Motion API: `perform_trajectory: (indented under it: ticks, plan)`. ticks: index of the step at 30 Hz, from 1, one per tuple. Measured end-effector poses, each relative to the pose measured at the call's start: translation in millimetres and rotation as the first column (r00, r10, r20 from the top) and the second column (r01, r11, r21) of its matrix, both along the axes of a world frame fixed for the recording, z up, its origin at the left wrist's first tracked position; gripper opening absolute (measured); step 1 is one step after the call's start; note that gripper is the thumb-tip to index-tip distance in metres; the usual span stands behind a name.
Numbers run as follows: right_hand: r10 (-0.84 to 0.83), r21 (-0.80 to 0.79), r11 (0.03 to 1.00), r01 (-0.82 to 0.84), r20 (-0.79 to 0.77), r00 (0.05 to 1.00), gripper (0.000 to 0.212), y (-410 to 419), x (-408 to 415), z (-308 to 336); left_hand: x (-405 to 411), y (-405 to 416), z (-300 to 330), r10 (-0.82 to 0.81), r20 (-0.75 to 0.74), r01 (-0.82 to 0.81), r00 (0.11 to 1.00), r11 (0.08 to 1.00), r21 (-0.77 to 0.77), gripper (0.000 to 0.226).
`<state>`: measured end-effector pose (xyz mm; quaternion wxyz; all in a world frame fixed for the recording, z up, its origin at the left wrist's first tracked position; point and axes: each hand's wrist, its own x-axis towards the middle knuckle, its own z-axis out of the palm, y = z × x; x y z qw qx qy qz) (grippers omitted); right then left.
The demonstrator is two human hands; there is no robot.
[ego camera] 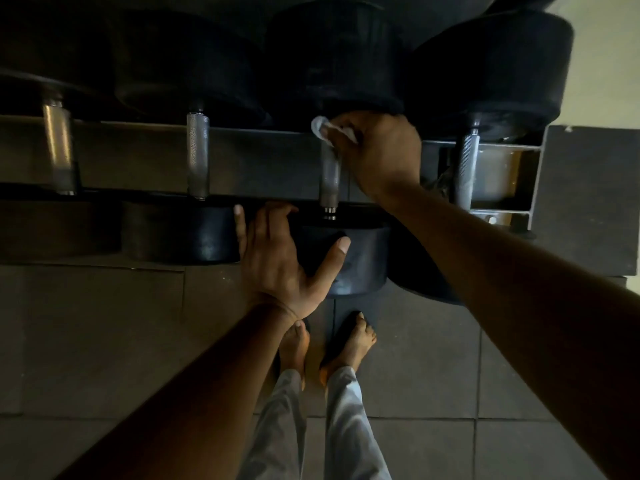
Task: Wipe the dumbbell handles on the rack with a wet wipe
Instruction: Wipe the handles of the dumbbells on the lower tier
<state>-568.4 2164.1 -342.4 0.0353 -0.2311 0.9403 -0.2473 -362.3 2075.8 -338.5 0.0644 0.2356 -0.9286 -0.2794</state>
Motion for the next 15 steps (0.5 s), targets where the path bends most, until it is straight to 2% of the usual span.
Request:
perform_trajectory:
  ticks: [5, 8, 12, 15]
  plan:
    - [-0.090, 0.029, 0.995, 0.090, -0.013, 0.996, 0.040, -7, 16, -1, 0, 1, -1, 0.005, 0.005, -0.005, 1.000, 1.000, 0.010, 0.079]
    - [-0.020, 0.054, 0.998, 0.021, -0.010, 1.000, 0.038, -4, 17, 4, 0, 1, 0, 0.008, -0.005, -0.008, 1.000, 1.000, 0.021, 0.078]
    - [0.190, 0.113, 0.977, -0.182, -0.064, 0.980, 0.031, 6, 13, 11, 0, 1, 1, 0.006, -0.009, -0.006, 1.000, 1.000, 0.021, 0.077]
    - [0.180, 0.101, 0.981, -0.165, -0.166, 0.970, 0.035, 1, 8, 10, 0, 1, 1, 0.013, -0.013, -0.013, 1.000, 1.000, 0.021, 0.078]
